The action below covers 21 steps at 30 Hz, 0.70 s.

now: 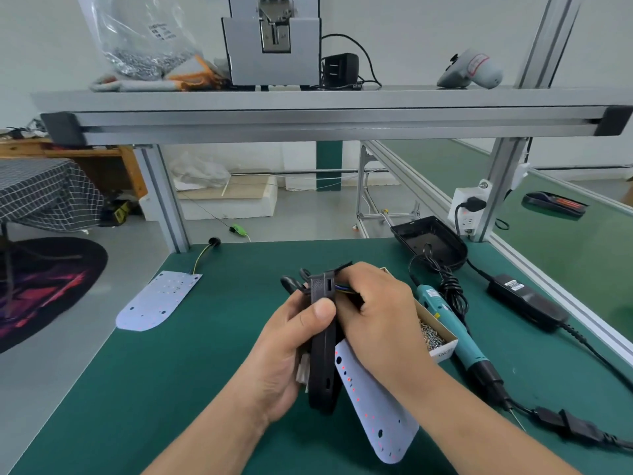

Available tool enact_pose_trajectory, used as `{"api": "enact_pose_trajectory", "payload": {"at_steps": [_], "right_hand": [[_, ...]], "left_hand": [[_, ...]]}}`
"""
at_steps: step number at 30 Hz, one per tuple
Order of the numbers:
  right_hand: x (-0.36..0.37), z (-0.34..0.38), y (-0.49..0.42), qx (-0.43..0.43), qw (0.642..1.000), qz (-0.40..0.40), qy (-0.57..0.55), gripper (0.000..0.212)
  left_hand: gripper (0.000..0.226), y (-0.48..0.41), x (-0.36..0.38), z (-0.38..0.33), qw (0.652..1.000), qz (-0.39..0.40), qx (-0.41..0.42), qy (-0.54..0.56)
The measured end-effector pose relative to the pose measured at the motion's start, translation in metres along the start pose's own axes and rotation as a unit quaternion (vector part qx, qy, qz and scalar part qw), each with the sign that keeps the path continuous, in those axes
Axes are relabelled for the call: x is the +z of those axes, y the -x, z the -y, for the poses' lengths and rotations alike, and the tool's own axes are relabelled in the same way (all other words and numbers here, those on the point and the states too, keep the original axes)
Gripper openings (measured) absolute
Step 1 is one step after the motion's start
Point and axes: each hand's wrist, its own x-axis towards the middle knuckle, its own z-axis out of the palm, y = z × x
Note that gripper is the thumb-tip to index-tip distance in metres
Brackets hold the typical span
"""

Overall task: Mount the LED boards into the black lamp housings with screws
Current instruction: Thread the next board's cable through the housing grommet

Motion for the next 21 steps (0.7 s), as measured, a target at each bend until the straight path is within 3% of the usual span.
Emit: {"api": "enact_pose_trajectory", "payload": {"at_steps": [5, 12, 21], "right_hand": [[-0.0077, 0.0055, -0.0047, 0.069, 0.988, 0.047, -0.133, 0.027], [-0.0073, 0.0049, -0.0017, 0.077, 0.986, 0.008, -0.15, 0.032], [-0.004, 0.0057, -0.0005, 0.104, 0.973, 0.028, -0.204, 0.027]], "left_hand": [[0.082, -0.0044, -0.0033, 0.0007, 1.0, -0.011, 0.009, -0.016], [0.079, -0.007, -0.0057, 0.0072, 0.998, -0.029, 0.045, -0.022], [0.089, -0.0034, -0.0033, 0.0066, 0.998, -0.029, 0.061, -0.007]]}}
